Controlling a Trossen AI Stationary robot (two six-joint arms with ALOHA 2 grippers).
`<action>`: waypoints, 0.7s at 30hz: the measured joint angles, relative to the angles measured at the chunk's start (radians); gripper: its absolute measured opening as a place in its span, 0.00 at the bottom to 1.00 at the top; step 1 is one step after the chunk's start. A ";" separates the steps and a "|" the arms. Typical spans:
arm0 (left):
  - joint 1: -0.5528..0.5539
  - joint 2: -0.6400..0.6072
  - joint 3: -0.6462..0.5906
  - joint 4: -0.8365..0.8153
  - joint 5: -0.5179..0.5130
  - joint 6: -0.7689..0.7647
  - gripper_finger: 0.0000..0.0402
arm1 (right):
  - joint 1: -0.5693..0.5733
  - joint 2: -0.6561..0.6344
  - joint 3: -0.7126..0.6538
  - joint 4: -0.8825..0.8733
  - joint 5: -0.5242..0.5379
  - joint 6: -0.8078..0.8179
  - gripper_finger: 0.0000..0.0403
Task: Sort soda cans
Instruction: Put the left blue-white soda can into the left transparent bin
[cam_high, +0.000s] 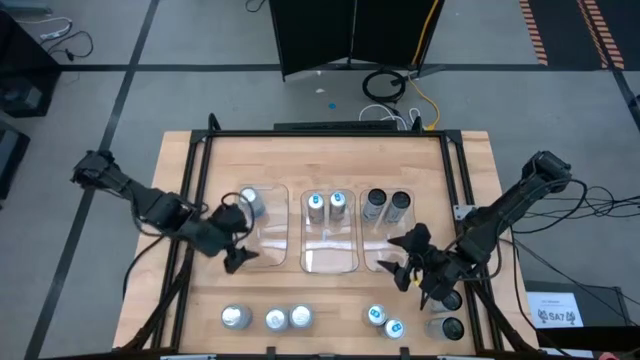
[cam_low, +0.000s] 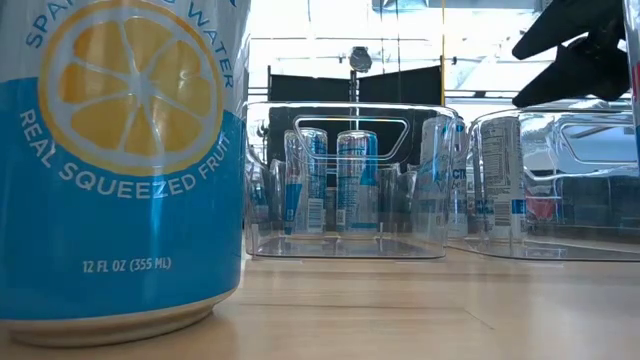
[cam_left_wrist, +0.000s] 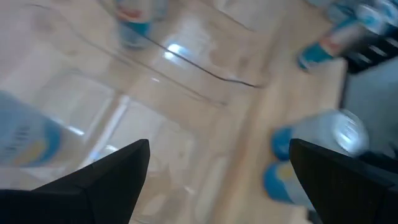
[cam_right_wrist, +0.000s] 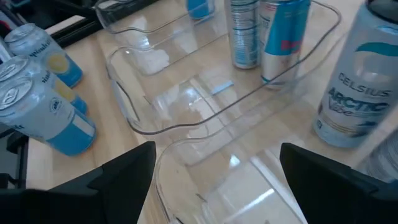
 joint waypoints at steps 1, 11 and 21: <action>-0.025 0.000 0.000 0.011 0.000 -0.012 0.98 | 0.000 0.000 -0.004 0.016 0.001 -0.013 0.83; -0.270 0.017 0.000 0.063 -0.105 -0.328 0.98 | 0.000 -0.001 -0.004 0.045 -0.006 -0.077 0.83; -0.446 0.139 0.005 0.058 -0.118 -0.817 0.98 | 0.000 -0.001 -0.004 0.051 -0.012 -0.081 0.83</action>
